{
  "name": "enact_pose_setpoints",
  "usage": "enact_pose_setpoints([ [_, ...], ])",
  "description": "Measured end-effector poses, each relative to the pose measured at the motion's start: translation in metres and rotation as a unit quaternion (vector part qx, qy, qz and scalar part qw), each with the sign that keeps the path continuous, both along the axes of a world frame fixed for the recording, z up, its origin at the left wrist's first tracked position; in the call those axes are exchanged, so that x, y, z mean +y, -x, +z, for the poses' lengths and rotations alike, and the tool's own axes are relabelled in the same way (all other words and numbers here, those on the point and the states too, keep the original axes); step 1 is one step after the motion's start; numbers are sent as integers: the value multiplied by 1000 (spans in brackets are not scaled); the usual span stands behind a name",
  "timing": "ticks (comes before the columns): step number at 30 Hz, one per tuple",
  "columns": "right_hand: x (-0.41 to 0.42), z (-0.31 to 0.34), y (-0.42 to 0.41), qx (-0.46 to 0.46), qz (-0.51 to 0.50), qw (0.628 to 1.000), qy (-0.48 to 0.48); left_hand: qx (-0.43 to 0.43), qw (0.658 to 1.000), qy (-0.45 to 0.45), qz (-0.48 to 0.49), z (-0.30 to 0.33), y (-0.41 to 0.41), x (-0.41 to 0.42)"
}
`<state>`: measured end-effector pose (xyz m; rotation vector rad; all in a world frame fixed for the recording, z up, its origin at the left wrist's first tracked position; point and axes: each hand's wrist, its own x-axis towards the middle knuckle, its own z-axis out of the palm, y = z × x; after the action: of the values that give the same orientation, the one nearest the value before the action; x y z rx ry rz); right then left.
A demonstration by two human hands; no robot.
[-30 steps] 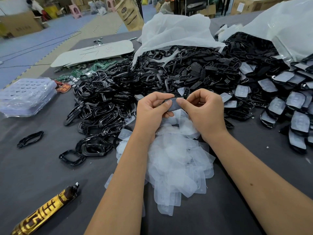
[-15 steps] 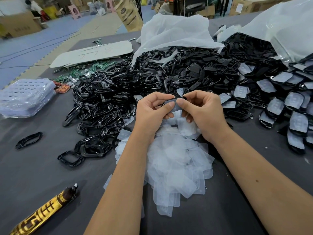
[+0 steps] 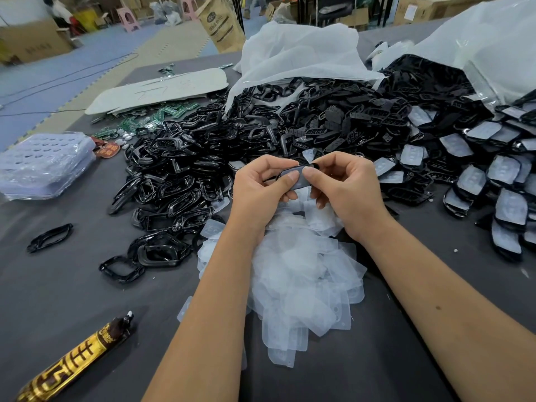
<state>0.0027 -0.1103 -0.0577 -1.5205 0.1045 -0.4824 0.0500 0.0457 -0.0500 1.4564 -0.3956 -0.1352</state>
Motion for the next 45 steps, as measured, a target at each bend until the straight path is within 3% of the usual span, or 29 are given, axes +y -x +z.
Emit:
enact_pose_setpoints([
  [7,1,-1,-3,7,-2,1000,-13,3,1000,-8,15,1,0,-2],
  [13,3,-1,0,3,6,999,45,-4,1000,-1,18,2,2,-3],
  [28,3,4,0,28,3,999,-27,-20,999,-23,11,2,2,-3],
  [39,10,-3,-2,42,-85,986,138,-4,999,-35,19,1,2,-5],
  [45,9,-1,-1,23,-103,980,169,8,1000,-21,5,1,1,-3],
])
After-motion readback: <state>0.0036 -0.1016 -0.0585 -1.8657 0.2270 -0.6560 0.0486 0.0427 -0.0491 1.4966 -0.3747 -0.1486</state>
